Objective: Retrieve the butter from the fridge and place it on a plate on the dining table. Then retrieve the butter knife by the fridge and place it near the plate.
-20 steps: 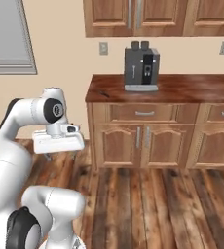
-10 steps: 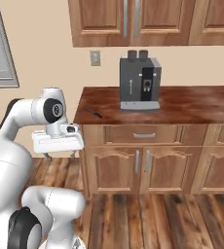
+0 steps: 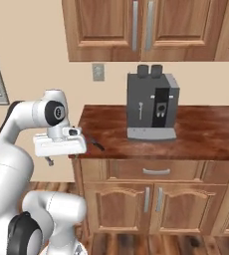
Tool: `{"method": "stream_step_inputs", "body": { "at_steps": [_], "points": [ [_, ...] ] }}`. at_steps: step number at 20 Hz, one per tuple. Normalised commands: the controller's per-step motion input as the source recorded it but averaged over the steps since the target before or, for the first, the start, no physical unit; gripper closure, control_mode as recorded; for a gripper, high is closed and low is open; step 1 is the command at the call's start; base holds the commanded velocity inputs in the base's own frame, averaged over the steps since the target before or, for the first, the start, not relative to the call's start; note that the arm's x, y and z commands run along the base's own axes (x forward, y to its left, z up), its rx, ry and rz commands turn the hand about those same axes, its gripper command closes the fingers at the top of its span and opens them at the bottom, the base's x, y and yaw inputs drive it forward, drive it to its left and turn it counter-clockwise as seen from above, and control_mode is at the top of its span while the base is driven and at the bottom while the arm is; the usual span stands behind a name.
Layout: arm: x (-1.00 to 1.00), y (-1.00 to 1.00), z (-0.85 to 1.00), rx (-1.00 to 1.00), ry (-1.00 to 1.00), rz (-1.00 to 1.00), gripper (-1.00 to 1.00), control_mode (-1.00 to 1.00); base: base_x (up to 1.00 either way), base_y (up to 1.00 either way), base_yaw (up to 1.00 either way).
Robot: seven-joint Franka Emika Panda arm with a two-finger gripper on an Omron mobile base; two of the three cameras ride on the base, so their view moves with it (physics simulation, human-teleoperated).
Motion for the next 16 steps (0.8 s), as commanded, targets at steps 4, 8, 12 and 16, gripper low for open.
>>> {"method": "stream_step_inputs", "body": {
  "at_steps": [4,8,12,16],
  "points": [
    [0.0,0.0,0.0,0.0,0.0,0.0,-1.0,1.0,0.88,-0.27,0.15],
    [0.0,0.0,0.0,0.0,0.0,0.0,-1.0,1.0,0.59,-0.5,0.1],
    [0.0,0.0,0.0,0.0,0.0,0.0,-1.0,1.0,0.04,-0.68,0.01],
    [0.0,0.0,0.0,0.0,0.0,0.0,-1.0,1.0,0.0,-0.06,0.0]
  ]
}}
